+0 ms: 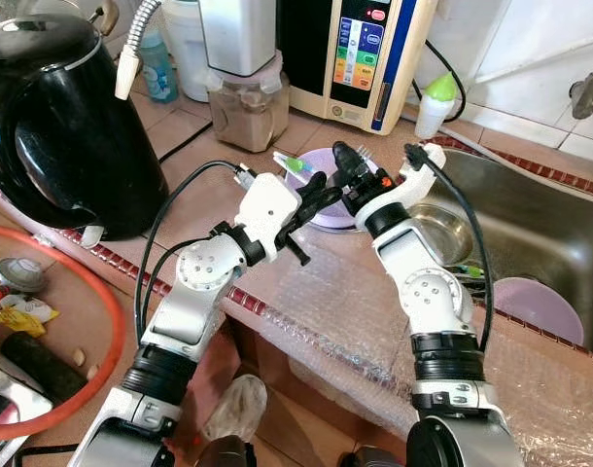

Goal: Kitchen organization

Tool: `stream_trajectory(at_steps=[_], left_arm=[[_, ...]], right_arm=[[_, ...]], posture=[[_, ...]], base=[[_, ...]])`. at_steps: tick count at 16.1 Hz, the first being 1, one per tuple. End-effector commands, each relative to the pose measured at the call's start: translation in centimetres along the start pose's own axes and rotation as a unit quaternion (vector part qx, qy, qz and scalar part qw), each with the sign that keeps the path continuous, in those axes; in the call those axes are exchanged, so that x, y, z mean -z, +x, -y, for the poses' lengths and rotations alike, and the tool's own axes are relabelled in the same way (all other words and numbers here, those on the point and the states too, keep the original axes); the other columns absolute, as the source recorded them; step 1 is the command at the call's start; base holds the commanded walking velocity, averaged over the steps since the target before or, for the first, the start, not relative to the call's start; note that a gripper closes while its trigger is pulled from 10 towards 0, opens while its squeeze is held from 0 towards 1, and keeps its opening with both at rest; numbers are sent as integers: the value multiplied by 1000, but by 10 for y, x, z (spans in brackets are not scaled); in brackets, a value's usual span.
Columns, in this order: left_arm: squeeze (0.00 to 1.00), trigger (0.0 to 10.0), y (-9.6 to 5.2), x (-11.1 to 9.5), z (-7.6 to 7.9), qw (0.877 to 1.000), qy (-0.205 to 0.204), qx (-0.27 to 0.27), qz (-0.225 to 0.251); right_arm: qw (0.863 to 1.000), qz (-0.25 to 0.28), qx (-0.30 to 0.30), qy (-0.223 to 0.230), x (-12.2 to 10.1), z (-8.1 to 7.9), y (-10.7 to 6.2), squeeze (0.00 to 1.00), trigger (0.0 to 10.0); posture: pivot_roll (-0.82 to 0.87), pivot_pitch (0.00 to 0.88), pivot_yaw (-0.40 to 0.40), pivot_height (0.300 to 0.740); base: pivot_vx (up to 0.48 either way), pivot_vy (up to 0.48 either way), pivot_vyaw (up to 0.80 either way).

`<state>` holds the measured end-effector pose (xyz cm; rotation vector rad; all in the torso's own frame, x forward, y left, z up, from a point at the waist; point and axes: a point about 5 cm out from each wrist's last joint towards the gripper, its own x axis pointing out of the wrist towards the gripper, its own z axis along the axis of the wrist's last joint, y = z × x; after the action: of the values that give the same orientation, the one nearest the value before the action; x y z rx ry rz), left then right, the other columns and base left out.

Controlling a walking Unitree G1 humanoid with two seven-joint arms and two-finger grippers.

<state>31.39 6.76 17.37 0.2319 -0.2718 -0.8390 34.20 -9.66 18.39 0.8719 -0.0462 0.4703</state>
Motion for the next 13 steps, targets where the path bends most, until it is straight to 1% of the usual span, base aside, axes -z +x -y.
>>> stream_trajectory(at_steps=[1,4,8,9,10,11,12,13], left_arm=[[0,0,-4,-11,-16,999,22,-32,26],[0,0,-4,-10,-20,999,26,-35,25],[0,0,-3,-9,-26,998,34,-42,22],[1000,0,-3,-9,-26,998,34,-42,21],[1000,9843,-3,-9,-26,999,30,-41,20],[1000,10000,-3,-9,-25,999,29,-39,19],[1000,10000,-2,-9,-25,999,34,-37,20],[1000,10000,-1,-10,-24,998,40,-37,21]], right_arm=[[997,42,61,7,-20,26,-17,0,0],[997,43,62,11,-20,27,-17,0,0],[997,48,54,19,-24,23,-12,0,0],[997,50,54,22,-26,22,-10,0,0],[997,55,54,21,-28,22,-9,0,0],[997,59,56,18,-30,21,-7,0,0],[995,73,62,1,-36,21,-5,0,0],[992,103,66,-34,-52,16,-1,0,0]], posture=[[-20,17,31,740],[-21,17,34,740],[-17,10,32,740],[-13,8,29,740],[-13,8,29,740],[-13,8,29,740],[-11,8,28,740],[-10,8,28,740]], base=[[0,0,0],[0,0,0],[0,0,0],[0,0,0],[0,0,0],[0,0,0],[0,0,0],[0,0,0]])
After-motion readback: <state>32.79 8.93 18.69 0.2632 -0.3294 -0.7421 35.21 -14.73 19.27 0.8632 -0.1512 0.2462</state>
